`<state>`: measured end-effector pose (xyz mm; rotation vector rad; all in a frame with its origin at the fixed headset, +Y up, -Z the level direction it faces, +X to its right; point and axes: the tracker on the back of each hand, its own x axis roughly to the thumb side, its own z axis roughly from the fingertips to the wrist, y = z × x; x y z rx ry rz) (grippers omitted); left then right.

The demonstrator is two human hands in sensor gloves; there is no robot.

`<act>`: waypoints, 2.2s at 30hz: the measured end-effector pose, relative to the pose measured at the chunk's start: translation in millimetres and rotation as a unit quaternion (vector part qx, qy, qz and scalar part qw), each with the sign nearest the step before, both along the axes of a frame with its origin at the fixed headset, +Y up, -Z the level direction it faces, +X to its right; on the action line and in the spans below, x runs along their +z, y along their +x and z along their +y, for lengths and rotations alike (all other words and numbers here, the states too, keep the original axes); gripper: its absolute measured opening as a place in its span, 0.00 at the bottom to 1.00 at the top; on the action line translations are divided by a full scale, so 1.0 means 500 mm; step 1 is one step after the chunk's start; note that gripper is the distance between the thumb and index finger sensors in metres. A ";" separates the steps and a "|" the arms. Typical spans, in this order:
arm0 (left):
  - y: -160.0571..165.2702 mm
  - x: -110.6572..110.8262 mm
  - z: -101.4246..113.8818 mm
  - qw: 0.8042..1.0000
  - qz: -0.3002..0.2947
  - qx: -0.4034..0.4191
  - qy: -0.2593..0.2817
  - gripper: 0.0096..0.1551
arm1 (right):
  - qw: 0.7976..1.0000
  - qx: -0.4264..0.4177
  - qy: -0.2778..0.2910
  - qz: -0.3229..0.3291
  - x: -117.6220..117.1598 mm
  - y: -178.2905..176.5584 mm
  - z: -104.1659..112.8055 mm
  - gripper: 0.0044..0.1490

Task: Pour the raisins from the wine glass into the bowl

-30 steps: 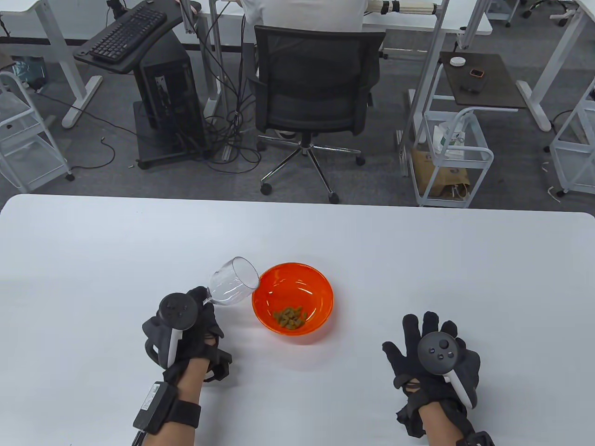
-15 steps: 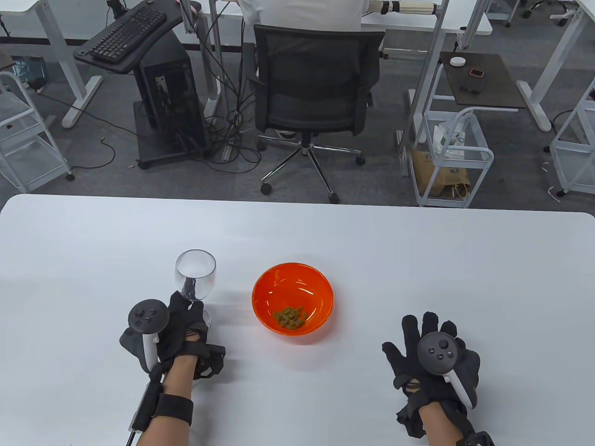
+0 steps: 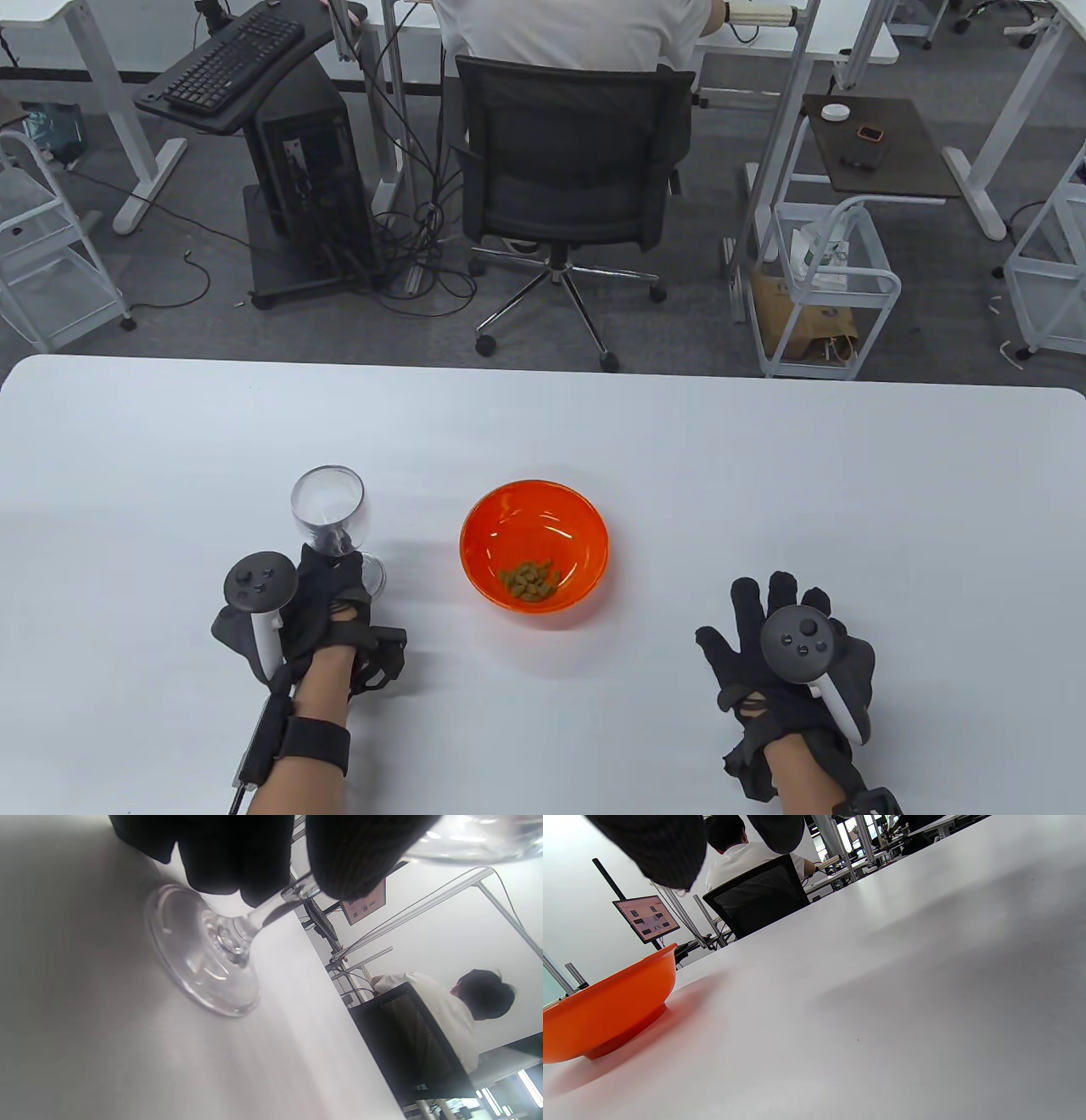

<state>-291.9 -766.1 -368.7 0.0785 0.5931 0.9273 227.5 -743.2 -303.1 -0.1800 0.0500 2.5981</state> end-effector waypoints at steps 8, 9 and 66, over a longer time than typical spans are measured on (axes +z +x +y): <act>0.018 0.009 0.001 0.996 -0.003 -0.062 -0.062 0.42 | 1.000 -0.002 0.002 0.003 -0.001 -0.001 0.000 0.50; 0.024 0.010 0.000 0.995 -0.007 -0.063 -0.079 0.46 | 1.000 -0.002 0.003 0.004 -0.001 -0.001 0.000 0.50; 0.330 0.181 0.110 0.890 -0.347 -0.291 0.050 0.49 | 0.972 0.071 0.142 0.173 0.070 -0.165 0.057 0.57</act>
